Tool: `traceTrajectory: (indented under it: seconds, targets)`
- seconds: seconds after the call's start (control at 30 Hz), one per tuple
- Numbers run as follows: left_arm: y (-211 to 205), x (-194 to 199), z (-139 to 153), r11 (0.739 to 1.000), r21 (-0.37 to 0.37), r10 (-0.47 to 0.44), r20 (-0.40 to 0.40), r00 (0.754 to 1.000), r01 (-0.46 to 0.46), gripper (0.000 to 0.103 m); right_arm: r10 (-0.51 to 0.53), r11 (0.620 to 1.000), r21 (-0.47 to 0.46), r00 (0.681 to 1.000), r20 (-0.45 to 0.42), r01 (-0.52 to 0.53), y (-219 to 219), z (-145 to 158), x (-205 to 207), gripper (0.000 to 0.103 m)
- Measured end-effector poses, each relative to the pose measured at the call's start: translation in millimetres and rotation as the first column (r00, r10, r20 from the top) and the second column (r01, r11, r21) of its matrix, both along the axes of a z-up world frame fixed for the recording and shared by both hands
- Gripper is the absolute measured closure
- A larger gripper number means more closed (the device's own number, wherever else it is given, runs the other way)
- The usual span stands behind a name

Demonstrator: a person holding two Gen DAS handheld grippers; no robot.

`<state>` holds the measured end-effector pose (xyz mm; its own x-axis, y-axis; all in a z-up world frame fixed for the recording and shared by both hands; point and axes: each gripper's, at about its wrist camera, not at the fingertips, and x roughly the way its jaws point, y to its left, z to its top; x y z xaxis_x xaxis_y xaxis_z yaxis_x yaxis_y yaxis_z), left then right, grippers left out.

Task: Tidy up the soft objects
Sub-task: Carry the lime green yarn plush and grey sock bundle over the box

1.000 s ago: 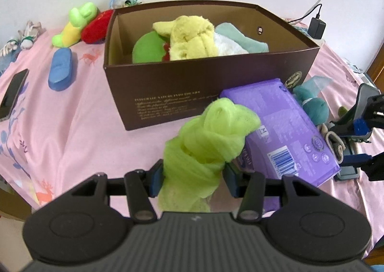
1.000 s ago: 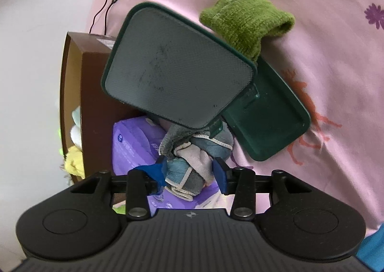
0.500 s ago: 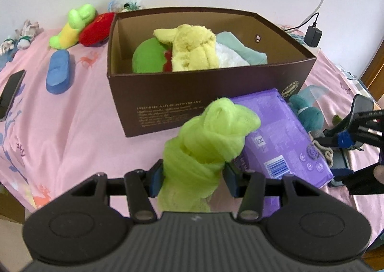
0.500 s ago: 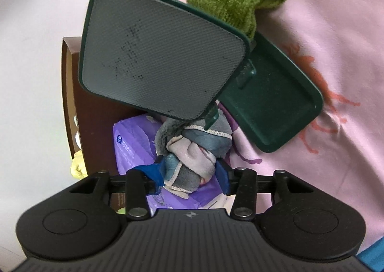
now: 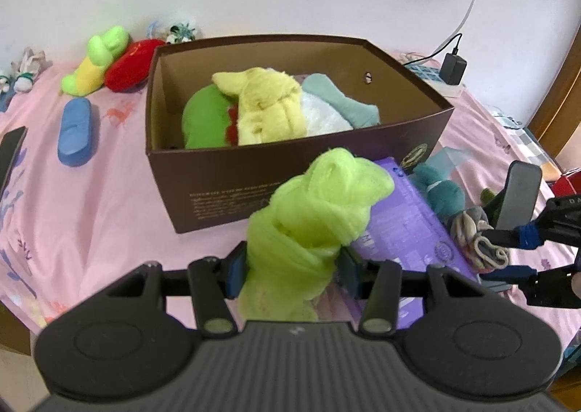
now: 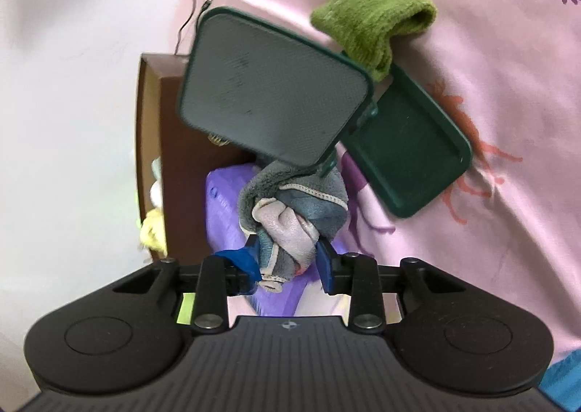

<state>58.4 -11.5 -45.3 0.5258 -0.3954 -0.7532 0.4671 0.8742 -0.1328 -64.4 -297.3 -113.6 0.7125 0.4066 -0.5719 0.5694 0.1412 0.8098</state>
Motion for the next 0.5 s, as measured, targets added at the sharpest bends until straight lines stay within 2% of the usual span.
traceTrajectory:
  seconds: [0.27,0.5]
  targets:
    - [-1.0,-4.1,8.0,0.999,-0.036,-0.009,-0.015,1.0,0.008,0.052,0.123,0.99,-0.082,0.99,0.063,-0.118,10.0,36.8,-5.2,0.088]
    - [-2.1,-10.6,29.4,0.996,-0.083,-0.017,0.02,1.0,0.019,0.052,0.239,0.957,-0.207,0.958,0.156,-0.205,24.9,68.2,4.0,0.088]
